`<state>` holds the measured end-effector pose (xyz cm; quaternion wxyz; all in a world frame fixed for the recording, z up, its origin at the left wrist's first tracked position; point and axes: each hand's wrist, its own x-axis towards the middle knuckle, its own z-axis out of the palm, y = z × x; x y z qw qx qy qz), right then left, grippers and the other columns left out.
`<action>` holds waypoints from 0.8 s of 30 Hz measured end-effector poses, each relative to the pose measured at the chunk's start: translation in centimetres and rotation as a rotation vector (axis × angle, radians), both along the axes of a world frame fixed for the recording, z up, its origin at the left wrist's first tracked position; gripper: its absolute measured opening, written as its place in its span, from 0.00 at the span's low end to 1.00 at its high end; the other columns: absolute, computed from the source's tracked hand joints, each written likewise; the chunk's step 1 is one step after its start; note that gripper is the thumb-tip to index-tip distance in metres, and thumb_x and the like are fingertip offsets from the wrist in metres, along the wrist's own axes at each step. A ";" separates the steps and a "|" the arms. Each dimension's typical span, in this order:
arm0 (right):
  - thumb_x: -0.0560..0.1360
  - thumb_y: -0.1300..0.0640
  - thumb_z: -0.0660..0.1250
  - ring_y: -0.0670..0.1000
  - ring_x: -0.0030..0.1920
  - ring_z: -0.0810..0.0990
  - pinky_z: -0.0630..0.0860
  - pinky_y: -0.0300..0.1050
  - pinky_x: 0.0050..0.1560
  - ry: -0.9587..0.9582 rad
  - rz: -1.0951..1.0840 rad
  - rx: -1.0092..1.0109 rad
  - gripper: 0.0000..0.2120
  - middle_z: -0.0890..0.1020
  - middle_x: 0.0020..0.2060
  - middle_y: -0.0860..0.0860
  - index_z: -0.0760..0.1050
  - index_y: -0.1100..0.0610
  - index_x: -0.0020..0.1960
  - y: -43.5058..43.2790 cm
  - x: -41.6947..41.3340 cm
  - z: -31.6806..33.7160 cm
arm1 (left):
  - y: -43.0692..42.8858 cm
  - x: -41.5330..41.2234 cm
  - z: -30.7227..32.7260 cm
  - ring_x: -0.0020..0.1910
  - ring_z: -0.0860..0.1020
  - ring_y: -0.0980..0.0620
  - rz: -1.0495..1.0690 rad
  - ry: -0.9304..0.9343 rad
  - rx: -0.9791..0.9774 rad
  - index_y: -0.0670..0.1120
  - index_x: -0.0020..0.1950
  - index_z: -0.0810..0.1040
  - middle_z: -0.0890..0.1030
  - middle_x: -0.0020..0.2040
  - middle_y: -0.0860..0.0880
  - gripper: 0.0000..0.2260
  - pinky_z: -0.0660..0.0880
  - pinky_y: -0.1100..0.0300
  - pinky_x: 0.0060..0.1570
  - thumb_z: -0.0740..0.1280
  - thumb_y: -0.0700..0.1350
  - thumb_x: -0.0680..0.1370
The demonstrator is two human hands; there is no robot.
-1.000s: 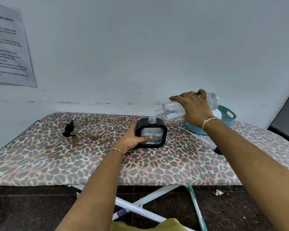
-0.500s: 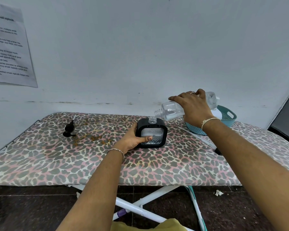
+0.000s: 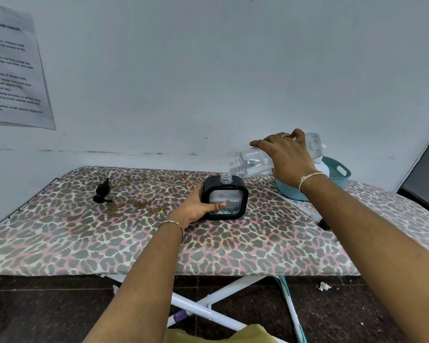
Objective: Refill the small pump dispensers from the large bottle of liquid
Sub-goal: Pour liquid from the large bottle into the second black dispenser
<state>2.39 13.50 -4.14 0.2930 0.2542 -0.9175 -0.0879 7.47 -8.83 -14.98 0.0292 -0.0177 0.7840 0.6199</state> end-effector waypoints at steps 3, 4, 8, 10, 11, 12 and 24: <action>0.66 0.69 0.67 0.55 0.59 0.74 0.52 0.53 0.61 0.017 0.003 -0.002 0.36 0.79 0.56 0.49 0.68 0.45 0.69 0.1 -0.2 0.0 | 0.0 -0.1 0.0 0.59 0.71 0.53 0.001 -0.006 0.008 0.47 0.74 0.59 0.73 0.65 0.48 0.38 0.68 0.60 0.62 0.75 0.39 0.70; 0.66 0.70 0.67 0.55 0.59 0.75 0.51 0.53 0.61 0.022 0.006 -0.003 0.36 0.79 0.56 0.49 0.68 0.45 0.69 0.1 -0.2 0.0 | 0.0 -0.1 -0.1 0.60 0.71 0.52 0.000 -0.006 0.010 0.47 0.74 0.60 0.73 0.64 0.48 0.38 0.68 0.60 0.62 0.76 0.39 0.69; 0.66 0.70 0.67 0.55 0.59 0.74 0.51 0.53 0.61 0.026 0.004 -0.002 0.36 0.79 0.57 0.49 0.68 0.45 0.69 0.1 -0.2 0.1 | -0.1 -0.1 -0.2 0.62 0.71 0.51 -0.001 -0.008 -0.006 0.47 0.75 0.59 0.73 0.65 0.48 0.39 0.68 0.58 0.65 0.76 0.41 0.69; 0.66 0.69 0.67 0.55 0.59 0.74 0.51 0.53 0.61 0.022 -0.001 -0.003 0.36 0.78 0.57 0.49 0.68 0.45 0.69 0.1 -0.2 0.1 | -0.1 -0.1 -0.2 0.61 0.71 0.51 0.002 -0.012 -0.008 0.47 0.75 0.58 0.72 0.64 0.49 0.40 0.68 0.55 0.67 0.76 0.41 0.69; 0.66 0.69 0.68 0.55 0.59 0.74 0.51 0.53 0.61 0.017 -0.002 -0.004 0.36 0.78 0.57 0.49 0.67 0.45 0.69 0.1 -0.2 0.0 | -0.1 -0.2 -0.2 0.62 0.71 0.51 0.003 -0.013 -0.007 0.47 0.75 0.58 0.72 0.62 0.49 0.40 0.68 0.54 0.67 0.76 0.41 0.69; 0.66 0.68 0.68 0.55 0.59 0.74 0.51 0.53 0.61 0.007 -0.003 -0.006 0.36 0.78 0.57 0.49 0.67 0.45 0.70 0.1 -0.1 -0.1 | -0.1 -0.1 -0.2 0.62 0.71 0.50 0.003 -0.009 -0.004 0.47 0.74 0.59 0.73 0.61 0.50 0.39 0.68 0.56 0.67 0.76 0.41 0.69; 0.65 0.62 0.69 0.53 0.57 0.76 0.57 0.55 0.61 -0.091 -0.026 -0.088 0.35 0.79 0.54 0.47 0.66 0.44 0.69 0.3 -0.1 -1.6 | 0.0 -0.1 -0.1 0.62 0.71 0.51 -0.007 -0.015 0.020 0.48 0.73 0.60 0.73 0.63 0.49 0.38 0.68 0.57 0.64 0.76 0.40 0.69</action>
